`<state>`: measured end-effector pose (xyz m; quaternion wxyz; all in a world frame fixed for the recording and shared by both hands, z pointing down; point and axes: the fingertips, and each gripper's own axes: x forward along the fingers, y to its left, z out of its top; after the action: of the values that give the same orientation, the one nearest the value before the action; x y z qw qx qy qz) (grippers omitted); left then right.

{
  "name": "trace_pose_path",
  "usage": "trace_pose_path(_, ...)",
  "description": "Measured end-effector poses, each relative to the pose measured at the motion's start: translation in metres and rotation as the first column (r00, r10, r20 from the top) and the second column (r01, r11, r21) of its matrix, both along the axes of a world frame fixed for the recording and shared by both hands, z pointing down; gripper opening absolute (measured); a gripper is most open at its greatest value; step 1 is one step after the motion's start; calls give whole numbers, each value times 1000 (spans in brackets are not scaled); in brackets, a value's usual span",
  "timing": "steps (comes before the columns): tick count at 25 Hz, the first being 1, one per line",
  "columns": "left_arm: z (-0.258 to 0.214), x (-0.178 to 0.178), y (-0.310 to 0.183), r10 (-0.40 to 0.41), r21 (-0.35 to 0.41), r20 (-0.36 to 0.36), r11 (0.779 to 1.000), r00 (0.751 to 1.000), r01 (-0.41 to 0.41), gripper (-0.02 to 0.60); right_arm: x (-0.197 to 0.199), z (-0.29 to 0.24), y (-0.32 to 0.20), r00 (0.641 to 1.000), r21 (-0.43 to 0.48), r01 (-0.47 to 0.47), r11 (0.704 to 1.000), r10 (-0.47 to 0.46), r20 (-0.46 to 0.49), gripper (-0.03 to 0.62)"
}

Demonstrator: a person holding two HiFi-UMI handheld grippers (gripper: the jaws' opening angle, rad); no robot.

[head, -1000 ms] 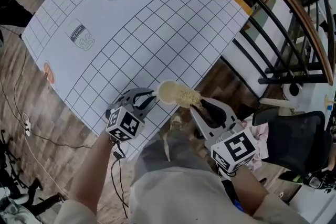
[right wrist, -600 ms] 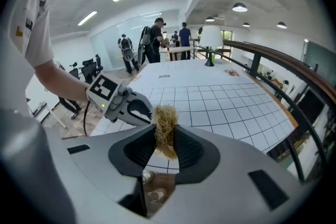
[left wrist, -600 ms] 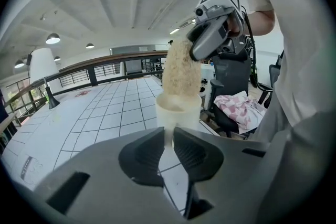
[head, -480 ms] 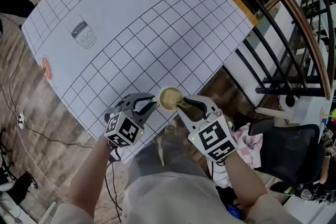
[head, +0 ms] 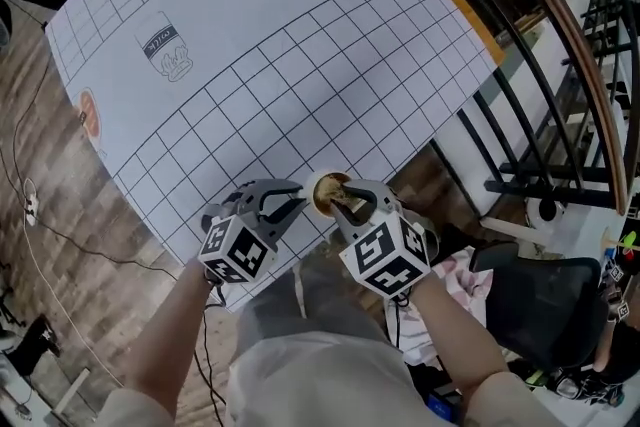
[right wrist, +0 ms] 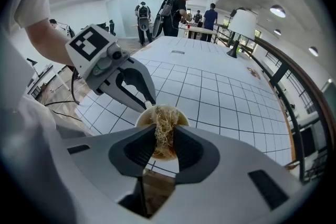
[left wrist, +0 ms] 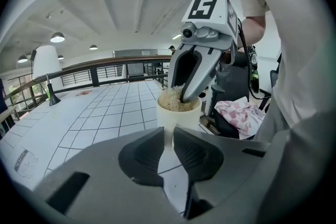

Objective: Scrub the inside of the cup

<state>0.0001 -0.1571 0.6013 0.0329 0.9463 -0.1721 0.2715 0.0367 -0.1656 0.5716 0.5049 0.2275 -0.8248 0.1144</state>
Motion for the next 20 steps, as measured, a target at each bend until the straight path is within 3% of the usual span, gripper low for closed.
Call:
trace_pose_path(6, 0, -1, -1, -5, -13, -7, 1000, 1000, 5, 64, -3, 13, 1, 1000, -90, 17, 996, -18, -9, 97)
trace_pose_path(10, 3, -2, 1, -8, -27, 2, 1000, 1000, 8, 64, -3, 9, 6, 997, -212, 0, 977, 16, 77, 95)
trace_pose_path(12, 4, -1, 3, -1, -26, 4, 1000, 1000, 1, 64, 1, -9, 5, 990, -220, -17, 975, 48, 136, 95)
trace_pose_path(15, 3, -2, 2, 6, -23, -1, 1000, 1000, -6, 64, 7, -38, 1, 988, -150, -11, 989, 33, 149, 97)
trace_pose_path(18, 2, -2, 2, 1, -23, 0, 1000, 1000, -1, 64, 6, -44, 3, 995, -13, 95, 995, -95, 30, 97)
trace_pose_path(20, 2, -1, 3, -2, -28, -6, 1000, 1000, 2, 64, 1, -37, 5, 980, 69, 191, 979, -186, -74, 97)
